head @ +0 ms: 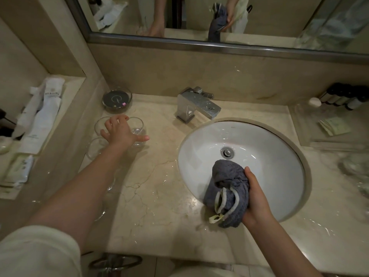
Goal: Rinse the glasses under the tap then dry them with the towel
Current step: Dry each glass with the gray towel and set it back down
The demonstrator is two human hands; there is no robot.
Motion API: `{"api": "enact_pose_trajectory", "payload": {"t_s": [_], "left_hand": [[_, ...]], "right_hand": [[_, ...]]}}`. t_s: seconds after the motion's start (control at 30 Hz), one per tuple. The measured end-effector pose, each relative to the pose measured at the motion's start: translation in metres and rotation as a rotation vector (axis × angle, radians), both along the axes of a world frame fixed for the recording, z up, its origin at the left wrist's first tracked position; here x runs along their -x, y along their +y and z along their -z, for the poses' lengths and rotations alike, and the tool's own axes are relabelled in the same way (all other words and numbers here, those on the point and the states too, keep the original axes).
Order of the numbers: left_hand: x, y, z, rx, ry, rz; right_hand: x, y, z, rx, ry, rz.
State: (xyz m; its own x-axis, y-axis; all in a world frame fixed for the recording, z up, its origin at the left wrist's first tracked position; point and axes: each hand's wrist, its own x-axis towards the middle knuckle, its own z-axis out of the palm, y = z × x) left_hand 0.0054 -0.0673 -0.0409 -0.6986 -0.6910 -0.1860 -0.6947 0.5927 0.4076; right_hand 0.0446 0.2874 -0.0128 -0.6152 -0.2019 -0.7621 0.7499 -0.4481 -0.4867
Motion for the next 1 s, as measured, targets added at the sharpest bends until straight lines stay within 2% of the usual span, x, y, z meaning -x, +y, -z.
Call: {"api": "enact_pose_trajectory", "payload": {"t_s": [0.13, 0.27, 0.47, 0.57, 0.77, 1.0], "left_hand": [[0.000, 0.021, -0.007, 0.008, 0.132, 0.023], [0.008, 0.067, -0.019, -0.254, 0.383, 0.078], [0.029, 0.156, -0.039, -0.368, 0.501, 0.205], [0.040, 0.210, -0.043, -0.528, 0.494, 0.256], [0.057, 0.340, -0.035, -0.594, 0.420, 0.435], [0.074, 0.478, -0.013, -0.731, 0.213, 0.688]], "right_hand": [[0.000, 0.013, 0.002, 0.031, -0.001, 0.043], [-0.001, 0.027, -0.003, 0.051, 0.023, 0.088], [-0.001, 0.074, -0.003, 0.038, 0.023, 0.209], [-0.001, 0.109, -0.004, 0.020, 0.012, 0.277], [-0.009, 0.196, -0.005, -0.035, -0.008, 0.424], [-0.024, 0.275, 0.007, -0.024, -0.065, 0.577]]}}
